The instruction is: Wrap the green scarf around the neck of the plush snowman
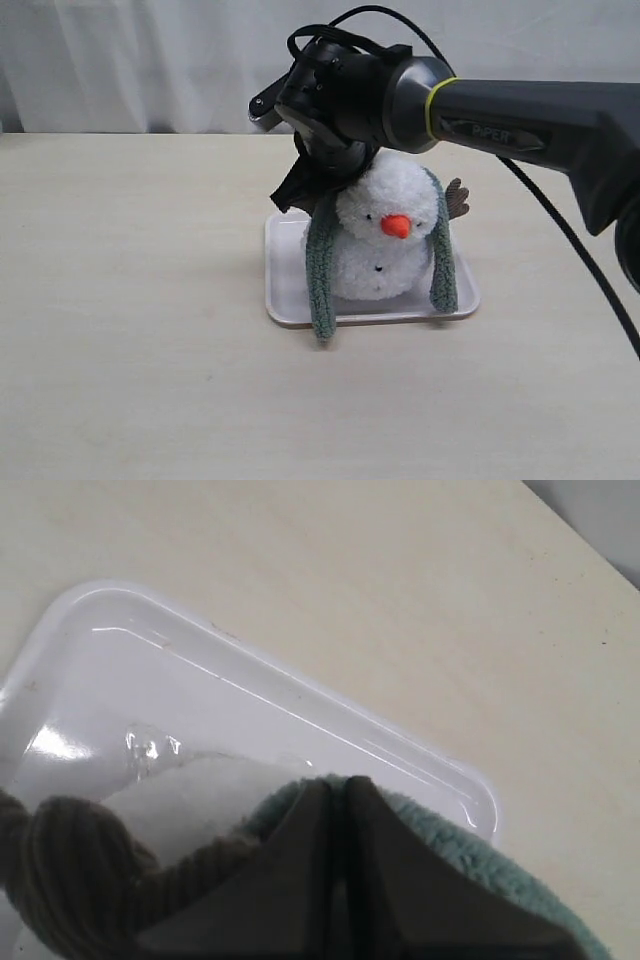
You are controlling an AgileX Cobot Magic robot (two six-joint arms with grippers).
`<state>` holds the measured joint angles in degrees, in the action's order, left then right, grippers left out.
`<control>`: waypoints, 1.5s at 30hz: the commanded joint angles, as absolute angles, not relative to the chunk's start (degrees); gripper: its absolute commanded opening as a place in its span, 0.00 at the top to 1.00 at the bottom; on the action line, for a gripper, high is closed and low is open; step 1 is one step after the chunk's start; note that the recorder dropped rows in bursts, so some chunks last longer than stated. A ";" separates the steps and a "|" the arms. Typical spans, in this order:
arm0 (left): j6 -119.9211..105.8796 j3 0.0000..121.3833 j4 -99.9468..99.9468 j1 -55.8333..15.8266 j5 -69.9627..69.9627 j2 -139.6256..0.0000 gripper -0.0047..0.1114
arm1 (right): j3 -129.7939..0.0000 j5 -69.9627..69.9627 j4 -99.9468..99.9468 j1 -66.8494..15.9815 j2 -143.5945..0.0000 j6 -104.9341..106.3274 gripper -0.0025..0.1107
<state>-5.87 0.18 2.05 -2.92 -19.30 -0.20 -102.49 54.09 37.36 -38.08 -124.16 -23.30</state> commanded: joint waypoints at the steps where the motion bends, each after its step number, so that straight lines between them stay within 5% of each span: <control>1: -5.95 0.00 2.18 -3.33 -18.51 0.00 0.96 | -102.64 54.51 36.86 -37.84 -121.47 -23.69 0.94; 12: -5.95 0.00 2.18 -3.33 -18.51 0.00 0.96 | -102.64 56.12 28.40 -38.09 -114.74 -18.27 0.93; 24: -5.95 0.00 2.18 -3.33 -18.40 0.00 0.96 | -101.47 65.68 -1.16 -38.09 -111.54 0.53 0.47; 29: -5.95 0.00 2.18 -3.33 -18.40 0.00 0.96 | -93.18 67.72 -0.81 -38.09 -111.67 -3.06 0.45; 45: -5.95 0.00 2.18 -3.33 -18.62 0.00 0.96 | -77.95 41.56 -3.62 -38.09 -111.67 -6.84 0.45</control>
<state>-5.87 0.18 2.05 -2.92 -19.30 -0.20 -79.12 46.08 -3.36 -38.08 -111.68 -6.29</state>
